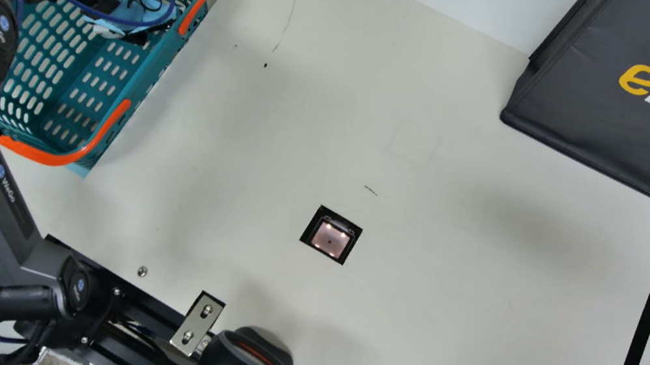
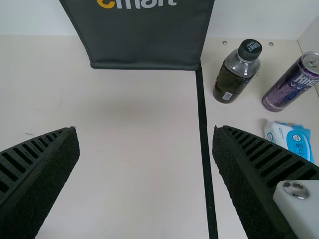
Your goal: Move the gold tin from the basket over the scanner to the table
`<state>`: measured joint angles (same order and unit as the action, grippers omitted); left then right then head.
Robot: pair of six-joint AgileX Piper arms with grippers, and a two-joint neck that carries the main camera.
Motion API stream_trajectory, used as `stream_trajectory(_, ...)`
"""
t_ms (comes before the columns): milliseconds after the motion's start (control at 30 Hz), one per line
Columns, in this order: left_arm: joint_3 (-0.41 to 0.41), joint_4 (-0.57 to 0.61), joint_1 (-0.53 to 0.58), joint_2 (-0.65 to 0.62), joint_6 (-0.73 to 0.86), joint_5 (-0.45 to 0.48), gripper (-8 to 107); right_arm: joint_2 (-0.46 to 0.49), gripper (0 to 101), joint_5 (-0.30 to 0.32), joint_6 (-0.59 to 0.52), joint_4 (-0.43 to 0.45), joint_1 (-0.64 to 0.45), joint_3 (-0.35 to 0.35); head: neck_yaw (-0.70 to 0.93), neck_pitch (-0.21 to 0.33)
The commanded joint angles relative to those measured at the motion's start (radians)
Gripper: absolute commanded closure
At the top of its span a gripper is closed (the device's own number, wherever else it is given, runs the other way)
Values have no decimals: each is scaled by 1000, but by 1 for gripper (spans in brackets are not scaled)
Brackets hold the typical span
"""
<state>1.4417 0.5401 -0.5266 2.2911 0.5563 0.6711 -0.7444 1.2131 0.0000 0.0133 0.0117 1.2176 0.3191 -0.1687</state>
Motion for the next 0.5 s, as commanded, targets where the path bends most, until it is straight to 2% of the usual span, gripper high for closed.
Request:
stream_trajectory(0,6,-1,1,7,-2,0,9,0,6,0,0,0,0,0,2,30)
stream_trajectory(267,12,-14,4,26,-10,-12,9,0,6,0,0,0,0,0,2,30)
stream_trajectory(467,-21,-51,-11,3,-20,-42,9,0,6,0,0,0,0,0,2,30)
